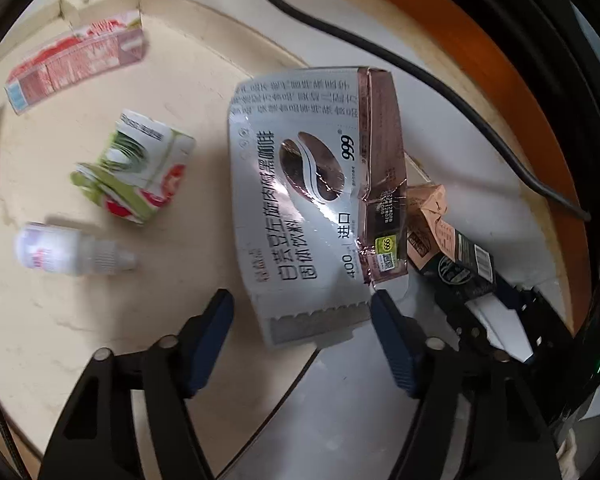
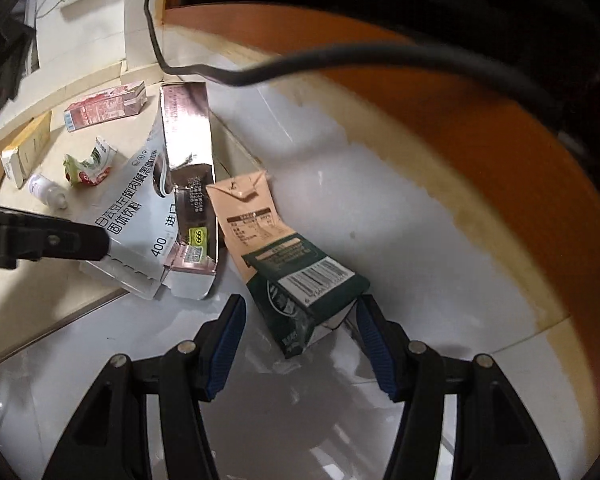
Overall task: Collect trash
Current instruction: 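Grasp the green-and-white carton with the right tool while the left tool grasps the silver pouch, then carry the silver pouch and green carton down toward the floor bin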
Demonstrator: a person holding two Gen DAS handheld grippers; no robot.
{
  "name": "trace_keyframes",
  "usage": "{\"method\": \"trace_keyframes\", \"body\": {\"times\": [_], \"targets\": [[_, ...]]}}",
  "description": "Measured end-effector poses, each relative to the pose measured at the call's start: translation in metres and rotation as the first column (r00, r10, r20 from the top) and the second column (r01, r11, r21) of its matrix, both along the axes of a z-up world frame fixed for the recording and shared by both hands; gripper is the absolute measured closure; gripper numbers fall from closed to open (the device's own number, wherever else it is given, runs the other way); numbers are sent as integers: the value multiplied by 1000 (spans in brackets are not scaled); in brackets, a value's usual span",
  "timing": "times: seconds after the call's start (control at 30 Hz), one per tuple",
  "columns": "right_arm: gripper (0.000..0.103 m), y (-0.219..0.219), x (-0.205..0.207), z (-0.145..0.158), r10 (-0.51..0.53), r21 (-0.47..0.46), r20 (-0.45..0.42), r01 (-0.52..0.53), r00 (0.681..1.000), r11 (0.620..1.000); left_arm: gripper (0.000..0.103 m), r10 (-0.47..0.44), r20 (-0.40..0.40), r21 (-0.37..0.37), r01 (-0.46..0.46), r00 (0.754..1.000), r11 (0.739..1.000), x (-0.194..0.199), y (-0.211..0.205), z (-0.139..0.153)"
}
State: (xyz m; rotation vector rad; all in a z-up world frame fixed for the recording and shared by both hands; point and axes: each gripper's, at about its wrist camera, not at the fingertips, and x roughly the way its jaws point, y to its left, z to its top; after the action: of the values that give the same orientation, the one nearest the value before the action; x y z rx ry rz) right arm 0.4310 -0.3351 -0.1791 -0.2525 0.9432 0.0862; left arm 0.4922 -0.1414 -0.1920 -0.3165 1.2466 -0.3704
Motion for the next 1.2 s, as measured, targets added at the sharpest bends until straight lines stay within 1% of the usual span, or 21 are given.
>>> {"method": "trace_keyframes", "body": {"times": [0.03,0.07,0.1,0.13,0.17,0.2,0.23,0.27,0.3,0.33,0.37,0.43,0.53,0.6,0.63,0.77,0.83,0.87,0.97,1.07,1.2], "targets": [[47,-1,-1,-1,3,-2,3,-3,1000,1000,42,6,5,-4,-6,1000,1000,1,-2,0],[48,-2,-2,-2,4,-3,8,-4,1000,1000,49,5,-1,-13,-5,1000,1000,2,-4,-2],[50,-3,-3,-2,2,-4,12,-2,1000,1000,51,13,1,-9,-13,1000,1000,3,-5,-2],[55,-4,-4,-2,-4,-5,18,4,1000,1000,58,24,5,7,-24,1000,1000,3,-6,-3],[56,-6,-4,-2,-10,6,25,10,1000,1000,67,33,9,24,-33,999,999,5,-7,-1],[60,-10,-5,0,-15,26,26,15,1000,1000,71,45,13,39,-45,999,998,4,-6,-2],[67,-14,-6,2,-25,52,27,23,999,998,74,57,12,22,-58,998,998,3,-2,-3],[69,-19,-8,4,-28,78,23,27,999,997,80,80,4,-10,-80,997,997,2,4,-3],[71,-22,-10,5,-30,97,20,28,999,995,82,100,2,-38,-100,995,994,2,11,-3],[71,-23,-13,7,-29,96,26,27,999,995,86,117,4,-65,-116,993,991,-1,15,-1],[71,-23,-16,8,-26,91,29,23,999,996,87,122,15,-66,-121,992,990,-4,17,3],[71,-19,-25,11,-4,83,35,1,999,997,89,117,57,-36,-115,992,993,-7,16,9],[72,-13,-36,14,15,92,27,-17,1000,996,91,97,97,6,-98,991,995,-18,11,22],[72,-11,-43,19,19,131,16,-21,1000,991,91,82,107,50,-88,991,995,-25,10,28],[73,-12,-48,21,14,151,10,-15,1000,988,91,78,108,57,-85,991,995,-28,9,30],[73,-17,-64,23,-7,230,-10,9,1000,973,95,90,125,56,-97,988,994,-46,17,41],[73,-16,-77,27,-20,235,2,19,1000,972,97,97,149,67,-107,984,992,-58,25,49],[73,-17,-81,30,-24,237,9,21,1000,971,98,100,159,69,-112,982,991,-62,38,55],[73,-13,-94,39,-38,250,29,29,999,968,102,97,192,75,-113,977,991,-81,46,68],[73,-5,-110,50,-50,248,47,37,998,968,102,91,217,73,-109,972,991,-100,57,85],[73,10,-134,62,-55,240,65,38,996,970,102,85,233,67,-103,969,992,-124,70,98]]}}
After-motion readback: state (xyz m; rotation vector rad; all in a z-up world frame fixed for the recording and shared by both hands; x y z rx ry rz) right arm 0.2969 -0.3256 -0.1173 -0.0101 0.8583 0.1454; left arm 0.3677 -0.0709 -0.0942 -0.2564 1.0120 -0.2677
